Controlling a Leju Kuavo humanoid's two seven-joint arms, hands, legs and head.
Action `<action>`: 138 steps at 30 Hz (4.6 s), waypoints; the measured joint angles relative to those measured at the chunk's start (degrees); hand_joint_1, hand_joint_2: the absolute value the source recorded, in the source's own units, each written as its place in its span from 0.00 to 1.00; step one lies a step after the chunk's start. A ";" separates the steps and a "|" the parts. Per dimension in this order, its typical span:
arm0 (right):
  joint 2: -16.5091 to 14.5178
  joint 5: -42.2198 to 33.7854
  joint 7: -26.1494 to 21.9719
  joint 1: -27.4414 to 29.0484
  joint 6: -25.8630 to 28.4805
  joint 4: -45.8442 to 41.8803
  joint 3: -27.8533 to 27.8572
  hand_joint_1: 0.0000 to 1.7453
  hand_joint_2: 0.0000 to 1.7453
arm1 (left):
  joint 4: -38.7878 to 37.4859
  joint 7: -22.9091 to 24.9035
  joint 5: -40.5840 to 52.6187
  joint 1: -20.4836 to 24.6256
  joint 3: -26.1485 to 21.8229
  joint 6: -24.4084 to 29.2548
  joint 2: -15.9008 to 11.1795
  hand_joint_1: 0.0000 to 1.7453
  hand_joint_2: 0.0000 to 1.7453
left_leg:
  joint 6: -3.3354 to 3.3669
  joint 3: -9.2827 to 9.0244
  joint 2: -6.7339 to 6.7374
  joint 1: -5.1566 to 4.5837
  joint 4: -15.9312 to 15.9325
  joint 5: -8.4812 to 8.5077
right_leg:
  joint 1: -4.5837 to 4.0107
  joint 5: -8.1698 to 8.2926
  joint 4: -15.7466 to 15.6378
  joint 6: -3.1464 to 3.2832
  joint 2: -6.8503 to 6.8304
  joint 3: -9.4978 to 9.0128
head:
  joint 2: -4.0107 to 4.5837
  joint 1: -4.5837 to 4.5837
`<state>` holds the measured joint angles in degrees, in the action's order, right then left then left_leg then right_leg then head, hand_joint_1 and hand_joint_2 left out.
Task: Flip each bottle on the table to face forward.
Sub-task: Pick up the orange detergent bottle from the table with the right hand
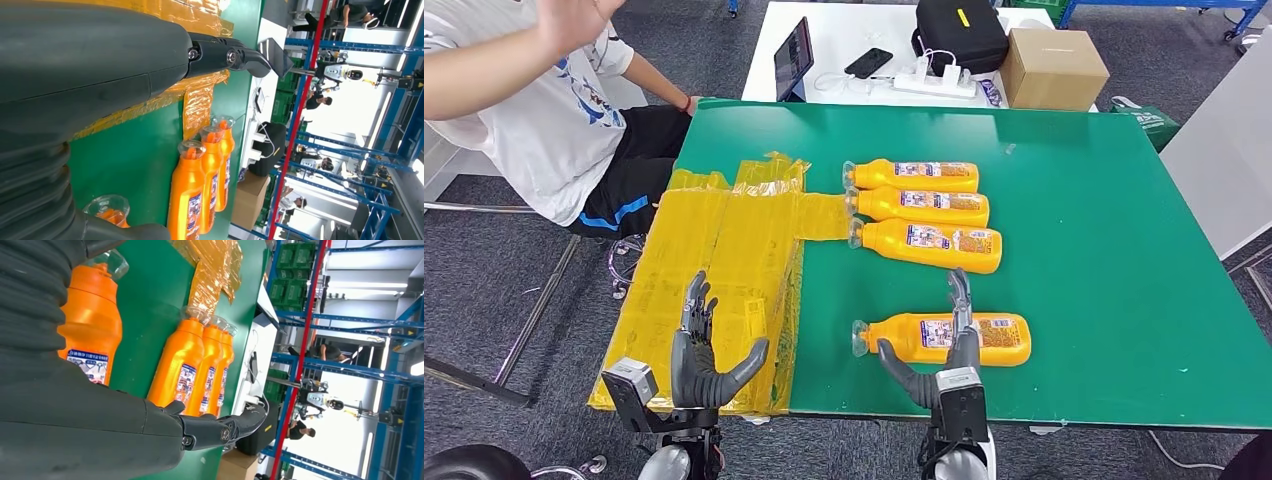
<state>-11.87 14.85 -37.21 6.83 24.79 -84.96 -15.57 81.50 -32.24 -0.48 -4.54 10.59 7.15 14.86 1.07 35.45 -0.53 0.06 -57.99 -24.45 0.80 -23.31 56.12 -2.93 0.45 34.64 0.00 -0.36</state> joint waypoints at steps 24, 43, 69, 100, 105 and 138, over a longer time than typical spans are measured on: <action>4.38 22.01 15.00 -3.74 0.75 1.10 -0.08 0.00 1.00 | -0.31 0.04 0.27 0.27 -0.37 -0.04 0.00 0.00 1.00 | 0.02 0.00 0.00 -0.04 0.00 0.02 | 0.02 0.02 0.00 -0.02 0.00 -0.02 | 0.00 -0.01; 11.54 27.89 21.87 -10.26 -2.33 0.29 0.01 0.00 1.00 | -1.19 0.15 1.27 0.75 -1.84 -0.51 0.00 0.00 1.00 | 0.03 0.01 0.00 -0.05 -0.02 0.02 | 0.03 0.03 0.00 -0.03 -0.01 -0.02 | 0.00 0.01; 24.18 18.30 27.57 -12.92 -28.70 3.04 -6.71 0.00 1.00 | -7.21 -0.27 3.37 4.92 -4.50 -4.38 -0.12 0.00 1.00 | 0.06 0.04 -0.05 -0.15 -0.02 0.03 | 0.12 0.05 0.00 -0.05 -0.03 -0.03 | 0.00 0.01; 32.36 18.00 30.27 -18.31 -30.97 7.60 -12.15 0.00 1.00 | -11.72 -0.37 3.41 7.40 -5.36 -5.05 -0.13 0.00 1.00 | 0.06 0.04 -0.04 -0.17 -0.02 0.03 | 0.14 0.05 0.00 -0.06 -0.03 -0.01 | 0.00 0.03; 32.98 18.14 31.00 -18.58 -30.91 7.66 -12.86 0.00 1.00 | -12.10 -0.37 3.42 7.47 -5.40 -5.07 -0.13 0.00 1.00 | 0.06 0.04 -0.04 -0.17 -0.02 0.03 | 0.15 0.05 0.00 -0.06 -0.03 -0.02 | 0.00 0.02; 38.58 19.81 34.37 -17.95 -31.96 5.60 -14.91 0.00 1.00 | -13.22 -0.20 4.22 7.74 -5.55 -4.94 -0.17 0.00 1.00 | 0.07 0.00 -0.03 -0.19 -0.04 0.02 | 0.16 0.05 -0.01 -0.06 -0.02 -0.04 | 0.00 0.03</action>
<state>26.70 34.66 -2.84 -11.12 -7.17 -79.37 -30.48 68.28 -32.44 3.74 3.20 5.04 2.21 14.69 1.14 35.44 -0.56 -0.12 -58.03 -24.43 0.96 -23.26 56.11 -2.99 0.43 34.61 0.00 -0.33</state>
